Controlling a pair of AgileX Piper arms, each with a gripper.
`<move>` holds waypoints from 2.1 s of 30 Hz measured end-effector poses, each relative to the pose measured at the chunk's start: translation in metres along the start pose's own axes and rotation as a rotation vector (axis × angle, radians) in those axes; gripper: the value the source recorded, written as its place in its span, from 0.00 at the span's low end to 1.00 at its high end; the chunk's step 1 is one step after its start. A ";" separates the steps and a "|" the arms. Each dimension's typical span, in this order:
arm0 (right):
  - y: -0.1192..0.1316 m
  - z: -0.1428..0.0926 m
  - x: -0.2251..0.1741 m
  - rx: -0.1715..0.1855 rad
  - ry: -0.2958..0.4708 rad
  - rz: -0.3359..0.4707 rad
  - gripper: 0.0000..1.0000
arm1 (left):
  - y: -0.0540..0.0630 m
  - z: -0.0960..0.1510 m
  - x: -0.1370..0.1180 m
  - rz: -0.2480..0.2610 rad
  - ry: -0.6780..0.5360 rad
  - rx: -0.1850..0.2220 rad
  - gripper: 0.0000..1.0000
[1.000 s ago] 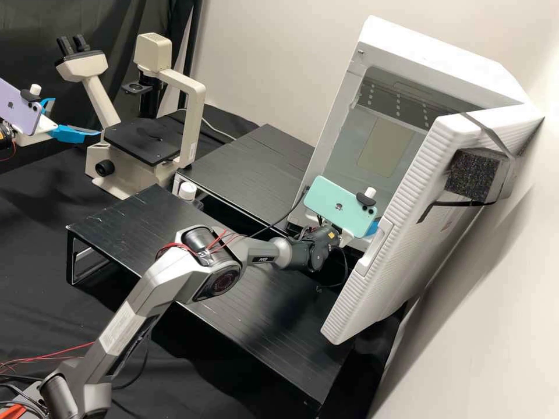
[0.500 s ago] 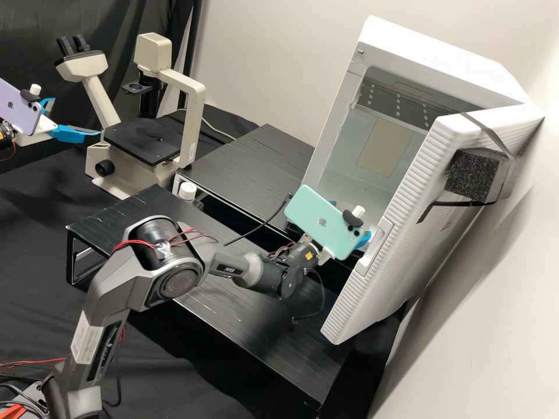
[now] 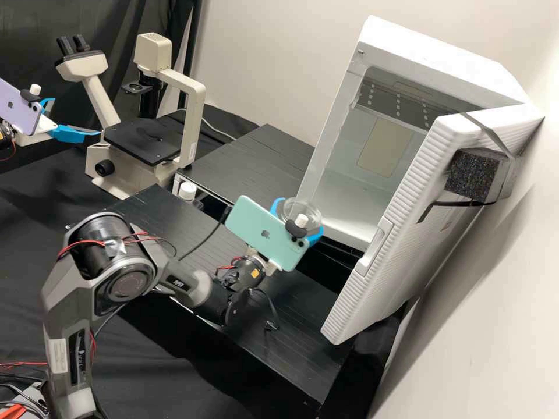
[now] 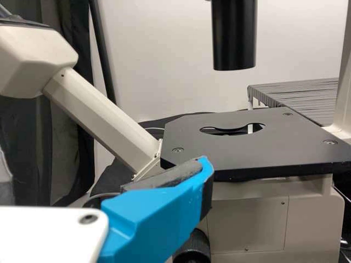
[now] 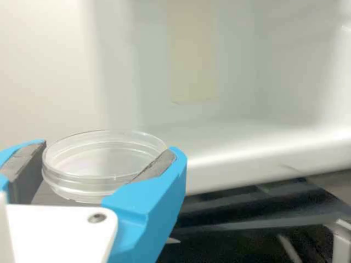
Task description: Take out the petri dish and place it under the microscope.
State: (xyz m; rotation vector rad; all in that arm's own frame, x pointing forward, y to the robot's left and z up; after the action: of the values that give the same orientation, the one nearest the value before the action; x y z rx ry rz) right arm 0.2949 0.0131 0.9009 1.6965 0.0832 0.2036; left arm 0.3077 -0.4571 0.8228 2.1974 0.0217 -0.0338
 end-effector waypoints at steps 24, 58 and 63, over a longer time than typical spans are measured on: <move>-0.112 -0.140 0.007 -0.072 0.350 -0.302 0.00 | 0.000 0.000 0.000 0.000 0.000 0.000 1.00; -0.219 -0.176 0.104 -0.123 0.275 -0.476 0.00 | 0.000 0.000 0.000 0.000 0.000 0.000 1.00; -0.251 -0.177 0.116 -0.186 0.242 -0.525 0.00 | 0.000 0.000 0.000 0.000 0.000 0.000 1.00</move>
State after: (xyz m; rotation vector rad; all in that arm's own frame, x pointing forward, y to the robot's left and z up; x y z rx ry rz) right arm 0.3918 0.2405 0.6842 1.4051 0.6615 0.0190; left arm 0.3077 -0.4571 0.8228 2.1974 0.0217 -0.0338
